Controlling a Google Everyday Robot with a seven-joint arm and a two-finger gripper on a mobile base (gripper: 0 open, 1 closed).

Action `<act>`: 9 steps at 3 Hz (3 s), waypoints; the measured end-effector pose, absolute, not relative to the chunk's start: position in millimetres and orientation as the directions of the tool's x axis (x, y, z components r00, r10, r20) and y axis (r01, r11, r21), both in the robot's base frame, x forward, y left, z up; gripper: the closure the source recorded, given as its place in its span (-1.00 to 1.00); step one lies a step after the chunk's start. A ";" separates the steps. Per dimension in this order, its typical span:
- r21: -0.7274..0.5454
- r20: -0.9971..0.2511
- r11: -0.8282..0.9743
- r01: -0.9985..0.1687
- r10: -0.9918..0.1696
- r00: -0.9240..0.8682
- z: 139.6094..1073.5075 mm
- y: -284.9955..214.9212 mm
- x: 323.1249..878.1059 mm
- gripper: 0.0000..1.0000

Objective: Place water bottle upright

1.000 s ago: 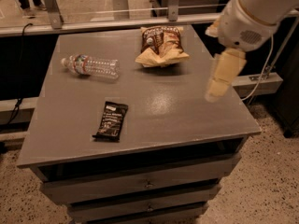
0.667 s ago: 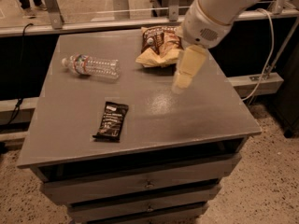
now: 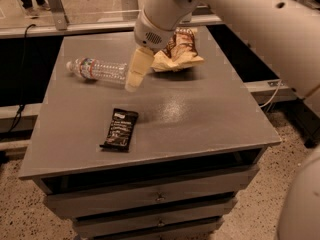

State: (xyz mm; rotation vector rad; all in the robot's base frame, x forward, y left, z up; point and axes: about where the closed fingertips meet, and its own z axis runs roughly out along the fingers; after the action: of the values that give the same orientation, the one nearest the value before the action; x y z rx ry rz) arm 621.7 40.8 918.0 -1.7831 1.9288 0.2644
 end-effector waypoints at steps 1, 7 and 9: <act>-0.171 -0.472 0.132 -0.976 -0.881 -0.036 899.9 90.0 649.7 -1.00; -0.151 -0.175 0.209 -0.966 -0.968 -0.182 842.7 210.4 706.7 -0.03; -0.177 -0.304 0.212 -0.961 -0.941 -0.151 893.8 196.7 700.1 0.90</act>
Offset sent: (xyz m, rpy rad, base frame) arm 0.0794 0.1347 -0.0497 -0.0687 0.0453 -0.0492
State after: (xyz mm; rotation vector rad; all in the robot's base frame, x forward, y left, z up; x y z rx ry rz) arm 700.1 196.7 893.8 -1.7752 2.1463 0.0823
